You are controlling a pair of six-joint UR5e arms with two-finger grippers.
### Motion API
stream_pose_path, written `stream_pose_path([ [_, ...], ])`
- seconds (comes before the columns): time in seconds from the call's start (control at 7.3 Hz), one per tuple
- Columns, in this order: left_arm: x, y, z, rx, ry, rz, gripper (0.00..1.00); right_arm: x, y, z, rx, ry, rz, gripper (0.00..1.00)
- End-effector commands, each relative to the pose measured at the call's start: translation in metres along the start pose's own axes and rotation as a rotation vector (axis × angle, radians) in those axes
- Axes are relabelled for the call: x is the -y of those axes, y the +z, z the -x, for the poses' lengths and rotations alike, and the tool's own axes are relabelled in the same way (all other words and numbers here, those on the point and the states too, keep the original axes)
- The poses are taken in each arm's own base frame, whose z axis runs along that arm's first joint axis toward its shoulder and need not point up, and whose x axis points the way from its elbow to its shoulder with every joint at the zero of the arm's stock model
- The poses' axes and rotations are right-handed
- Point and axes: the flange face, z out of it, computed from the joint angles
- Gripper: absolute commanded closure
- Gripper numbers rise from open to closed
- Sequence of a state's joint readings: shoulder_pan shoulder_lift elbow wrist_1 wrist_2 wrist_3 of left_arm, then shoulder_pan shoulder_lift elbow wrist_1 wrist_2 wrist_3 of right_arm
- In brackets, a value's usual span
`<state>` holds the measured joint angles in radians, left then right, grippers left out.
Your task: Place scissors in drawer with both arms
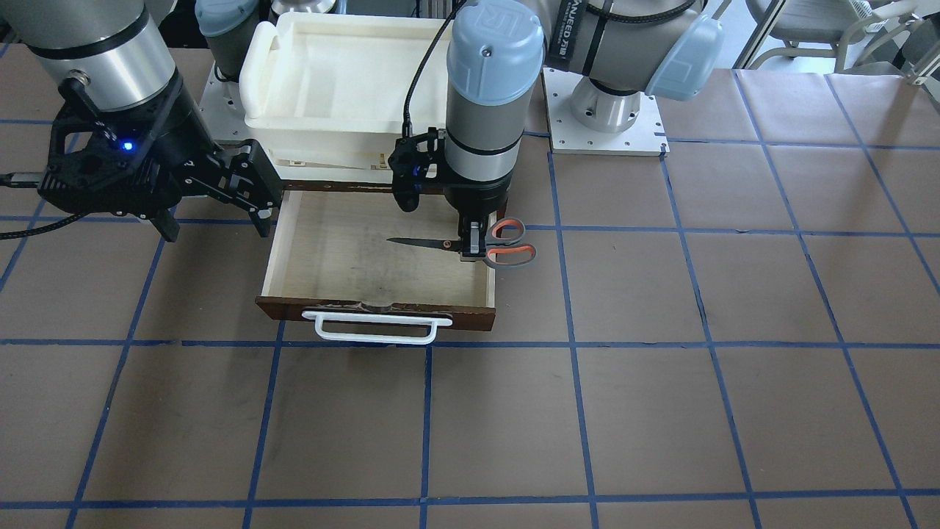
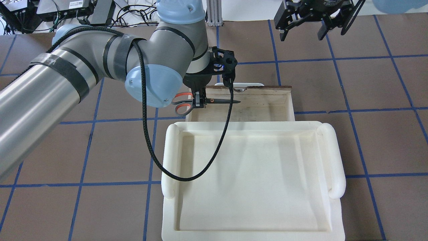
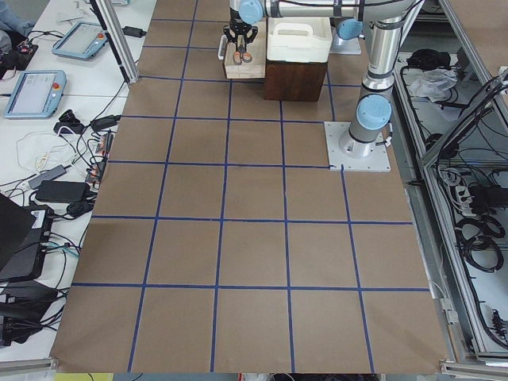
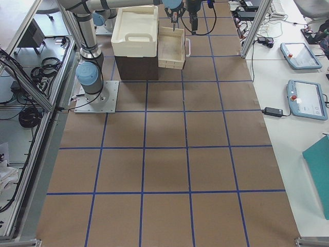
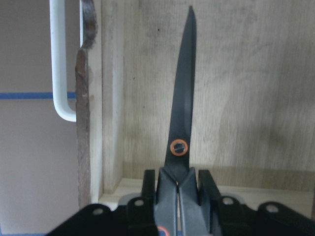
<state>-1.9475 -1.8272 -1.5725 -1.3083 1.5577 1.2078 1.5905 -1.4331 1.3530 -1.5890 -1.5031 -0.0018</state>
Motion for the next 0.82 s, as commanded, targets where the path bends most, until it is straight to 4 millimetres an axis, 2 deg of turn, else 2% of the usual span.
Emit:
stream_pose_path([
  [0.0, 0.033, 0.02, -0.005, 0.015, 0.002, -0.009, 1.0, -0.009, -0.006, -0.007, -0.003, 0.014, 0.03, 0.0],
  [0.27, 0.052, 0.037, -0.013, -0.003, 0.009, 0.003, 1.0, -0.012, -0.01, -0.01, -0.024, 0.008, 0.033, 0.0],
  [0.55, 0.054, 0.045, -0.013, -0.015, -0.008, 0.006, 1.0, -0.026, -0.016, -0.01, -0.023, -0.011, 0.078, 0.0],
  [0.68, 0.057, 0.052, -0.013, -0.023, -0.008, 0.01, 1.0, -0.027, -0.015, -0.011, -0.024, -0.049, 0.084, 0.0],
])
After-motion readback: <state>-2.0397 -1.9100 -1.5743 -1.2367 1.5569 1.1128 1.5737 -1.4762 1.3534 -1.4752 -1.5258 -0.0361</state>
